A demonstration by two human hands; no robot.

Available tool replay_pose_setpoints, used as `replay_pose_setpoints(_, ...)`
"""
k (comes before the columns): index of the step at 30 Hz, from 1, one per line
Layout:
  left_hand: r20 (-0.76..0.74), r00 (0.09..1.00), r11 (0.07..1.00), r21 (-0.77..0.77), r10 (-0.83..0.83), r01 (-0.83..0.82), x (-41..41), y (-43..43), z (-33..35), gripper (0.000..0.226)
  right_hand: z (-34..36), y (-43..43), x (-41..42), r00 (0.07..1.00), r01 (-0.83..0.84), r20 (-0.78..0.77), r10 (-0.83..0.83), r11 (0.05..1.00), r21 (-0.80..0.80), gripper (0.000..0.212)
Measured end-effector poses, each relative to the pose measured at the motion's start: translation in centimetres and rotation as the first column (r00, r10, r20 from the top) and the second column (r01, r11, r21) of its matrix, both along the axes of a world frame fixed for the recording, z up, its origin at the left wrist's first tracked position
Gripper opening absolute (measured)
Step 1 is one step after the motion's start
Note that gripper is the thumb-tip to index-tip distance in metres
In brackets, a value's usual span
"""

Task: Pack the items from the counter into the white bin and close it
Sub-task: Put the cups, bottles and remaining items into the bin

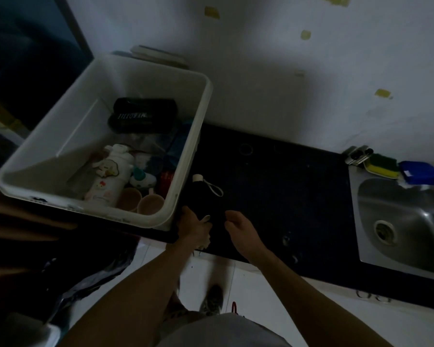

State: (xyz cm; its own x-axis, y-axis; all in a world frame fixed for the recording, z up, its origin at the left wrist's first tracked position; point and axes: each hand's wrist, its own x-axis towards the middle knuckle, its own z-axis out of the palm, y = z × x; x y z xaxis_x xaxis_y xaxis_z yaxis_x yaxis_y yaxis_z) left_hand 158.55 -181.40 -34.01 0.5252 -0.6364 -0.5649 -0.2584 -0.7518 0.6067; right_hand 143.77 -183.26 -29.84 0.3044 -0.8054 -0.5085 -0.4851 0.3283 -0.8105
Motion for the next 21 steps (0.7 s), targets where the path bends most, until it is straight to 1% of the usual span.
replay_pose_setpoints(3, -0.128, 0.990, 0.993, -0.094, 0.060, -0.072, -0.8, 0.6, 0.7, 0.079, 0.3, -0.2, -0.4, 1.000, 0.016, 0.026, -0.016, 1.000, -0.017, 0.037)
replay_pose_setpoints(5, -0.189, 0.981, 0.984, -0.162, 0.043, -0.074, -1.3, 0.9, 1.7, 0.077, 0.7, -0.6, -0.5, 0.997, 0.049, 0.060, -0.047, 0.998, -0.031, 0.034)
replay_pose_setpoints(7, -0.218, 0.976, 0.974, -0.223, -0.006, -0.043, -1.7, 0.9, 2.9, 0.077, 1.3, -1.2, -0.6, 0.992, 0.089, 0.094, -0.084, 0.995, -0.052, 0.031)
replay_pose_setpoints(10, -0.246, 0.966, 0.959, -0.285, -0.075, 0.002, -2.1, 0.6, 5.4, 0.075, 2.7, -2.3, -0.8, 0.973, 0.170, 0.175, -0.152, 0.981, -0.091, 0.031)
replay_pose_setpoints(15, -0.230, 0.946, 0.899, -0.424, -0.229, 0.114, -2.5, 0.3, 9.8, 0.076, 6.2, -4.8, -1.1, 0.913, 0.256, 0.346, -0.217, 0.964, -0.070, 0.051)
replay_pose_setpoints(17, -0.212, 0.938, 0.865, -0.481, -0.274, 0.144, -2.6, 0.3, 11.5, 0.078, 8.0, -5.9, -1.3, 0.892, 0.260, 0.403, -0.203, 0.961, -0.092, 0.053)
replay_pose_setpoints(21, -0.202, 0.917, 0.790, -0.590, -0.344, 0.166, -2.4, 0.4, 15.5, 0.079, 12.1, -7.9, -1.2, 0.869, 0.256, 0.474, -0.141, 0.948, -0.188, 0.053)
